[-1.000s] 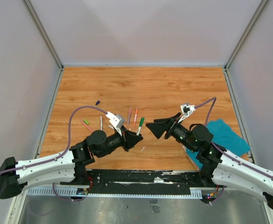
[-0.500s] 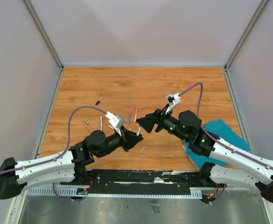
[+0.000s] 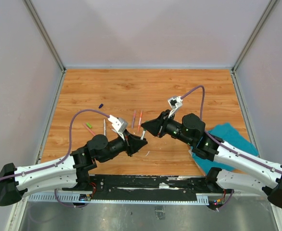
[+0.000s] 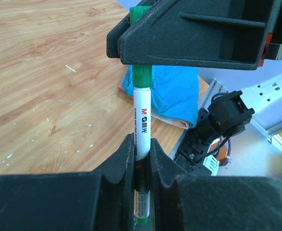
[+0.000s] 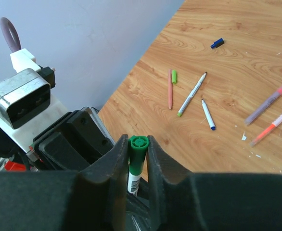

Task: Insert the pens into the pen caps
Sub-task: Press the pen cap onto the pen.

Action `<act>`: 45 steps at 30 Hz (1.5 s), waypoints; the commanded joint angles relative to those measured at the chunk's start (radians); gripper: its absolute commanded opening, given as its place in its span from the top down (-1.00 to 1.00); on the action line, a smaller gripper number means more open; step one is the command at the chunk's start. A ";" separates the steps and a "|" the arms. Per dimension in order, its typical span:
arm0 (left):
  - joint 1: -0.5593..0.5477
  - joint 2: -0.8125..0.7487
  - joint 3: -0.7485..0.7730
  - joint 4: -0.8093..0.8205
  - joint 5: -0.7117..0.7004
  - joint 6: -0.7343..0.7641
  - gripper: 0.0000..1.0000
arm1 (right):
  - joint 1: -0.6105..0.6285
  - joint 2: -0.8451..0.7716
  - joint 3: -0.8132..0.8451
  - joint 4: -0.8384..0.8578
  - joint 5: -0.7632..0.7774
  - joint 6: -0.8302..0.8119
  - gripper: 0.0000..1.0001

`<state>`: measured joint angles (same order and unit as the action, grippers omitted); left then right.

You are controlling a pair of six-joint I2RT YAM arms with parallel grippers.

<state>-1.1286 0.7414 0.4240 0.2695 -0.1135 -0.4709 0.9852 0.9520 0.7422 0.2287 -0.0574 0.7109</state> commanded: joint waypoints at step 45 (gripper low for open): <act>-0.008 -0.068 0.202 0.213 -0.034 -0.017 0.99 | 0.399 0.067 -0.362 0.145 0.140 0.033 0.99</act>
<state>-1.1500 0.7040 0.4862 0.0315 -0.0589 -0.4911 1.2476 0.9627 0.4782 0.6407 0.2977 0.7494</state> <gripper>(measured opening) 0.144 0.089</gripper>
